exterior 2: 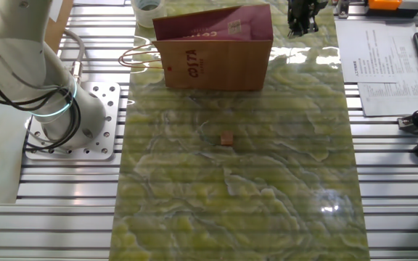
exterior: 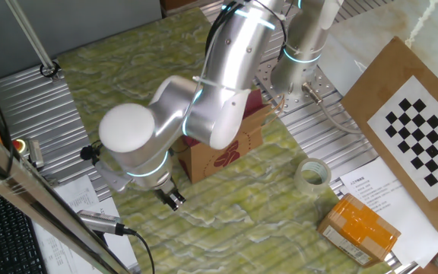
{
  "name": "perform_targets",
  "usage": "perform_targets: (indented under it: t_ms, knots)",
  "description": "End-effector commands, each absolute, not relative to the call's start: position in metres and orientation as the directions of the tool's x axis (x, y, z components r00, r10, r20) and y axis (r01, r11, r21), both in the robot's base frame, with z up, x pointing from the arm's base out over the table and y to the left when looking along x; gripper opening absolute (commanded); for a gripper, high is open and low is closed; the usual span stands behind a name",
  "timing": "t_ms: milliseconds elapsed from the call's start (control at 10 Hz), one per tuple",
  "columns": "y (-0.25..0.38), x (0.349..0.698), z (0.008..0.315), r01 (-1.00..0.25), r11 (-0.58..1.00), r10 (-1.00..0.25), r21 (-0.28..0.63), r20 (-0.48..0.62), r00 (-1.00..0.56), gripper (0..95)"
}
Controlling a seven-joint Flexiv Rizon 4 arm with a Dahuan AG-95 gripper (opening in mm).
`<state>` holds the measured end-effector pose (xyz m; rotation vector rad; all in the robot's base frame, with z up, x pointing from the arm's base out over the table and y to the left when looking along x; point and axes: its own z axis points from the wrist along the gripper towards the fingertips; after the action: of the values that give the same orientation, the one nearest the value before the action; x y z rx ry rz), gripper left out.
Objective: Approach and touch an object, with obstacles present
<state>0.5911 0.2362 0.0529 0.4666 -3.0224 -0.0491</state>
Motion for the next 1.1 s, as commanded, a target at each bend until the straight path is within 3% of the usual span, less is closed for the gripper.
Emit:
perform_targets:
  t_ms: [100, 600, 1100]
  knots:
    - [0.235, 0.589, 0.054, -0.157, 0.987, -0.157, 0.019, 0.014, -0.987, 0.0]
    - [0.226, 0.595, 0.053, -0.173, 0.985, -0.173, 0.01, 0.026, -0.985, 0.0]
    - [0.153, 0.629, 0.062, -0.277, 0.96, -0.278, 0.022, 0.09, -0.956, 0.0]
